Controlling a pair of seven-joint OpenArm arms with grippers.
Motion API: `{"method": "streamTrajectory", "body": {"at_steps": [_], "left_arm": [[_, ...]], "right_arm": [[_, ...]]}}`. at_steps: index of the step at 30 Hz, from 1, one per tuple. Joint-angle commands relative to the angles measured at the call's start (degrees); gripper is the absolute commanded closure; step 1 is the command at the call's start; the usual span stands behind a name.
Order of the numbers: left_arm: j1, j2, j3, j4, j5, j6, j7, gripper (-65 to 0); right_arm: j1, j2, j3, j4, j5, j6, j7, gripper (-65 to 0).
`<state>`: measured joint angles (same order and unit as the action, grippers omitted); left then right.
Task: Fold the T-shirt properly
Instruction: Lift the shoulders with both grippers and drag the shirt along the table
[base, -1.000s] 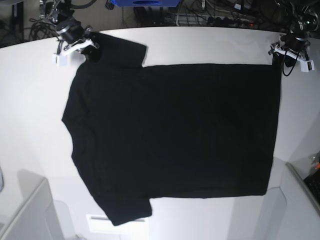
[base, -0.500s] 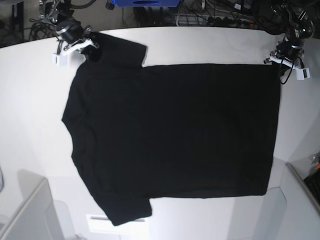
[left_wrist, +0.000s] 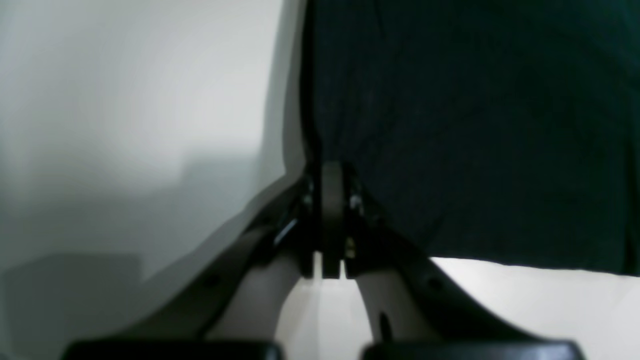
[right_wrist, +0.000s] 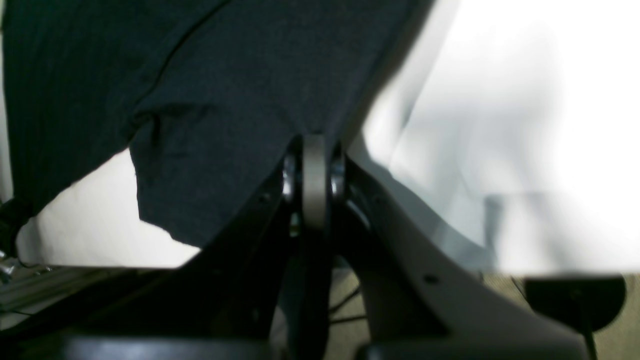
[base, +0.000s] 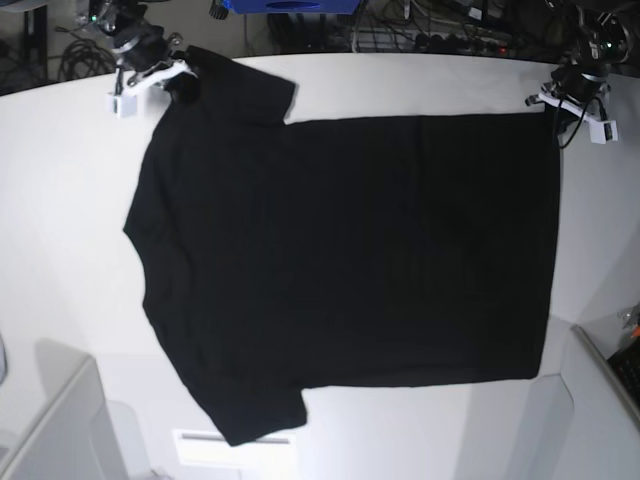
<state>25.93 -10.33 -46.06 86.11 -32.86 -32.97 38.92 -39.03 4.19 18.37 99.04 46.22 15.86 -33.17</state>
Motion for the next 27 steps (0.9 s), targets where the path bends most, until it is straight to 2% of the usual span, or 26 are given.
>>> {"method": "streamTrajectory", "body": {"at_steps": [1,12,20,27], "left_arm": [[1.1,-0.7,-0.2,1.8,0.3,0.0,0.4,0.0],[5.4,-0.7,-0.5,3.7,0.2,-0.2,0.4,0.0],[8.4,-0.7,-0.5,8.6,0.3,-0.3,0.4,0.0],[12.5,-0.5,-0.7,14.0,0.0,-0.3,0.4,0.0]], "right_arm": [[-1.1,0.2,0.2,1.0,0.0,-0.4,-0.5,0.0],[-4.6,0.3,0.2,1.7,0.0,-0.3,-0.5,0.0],[-9.3,0.1,-0.2,9.5,0.0,-0.3,2.4,0.0],[-11.2,0.1,-0.2,12.0,0.0,-0.3,2.7,0.0]]}}
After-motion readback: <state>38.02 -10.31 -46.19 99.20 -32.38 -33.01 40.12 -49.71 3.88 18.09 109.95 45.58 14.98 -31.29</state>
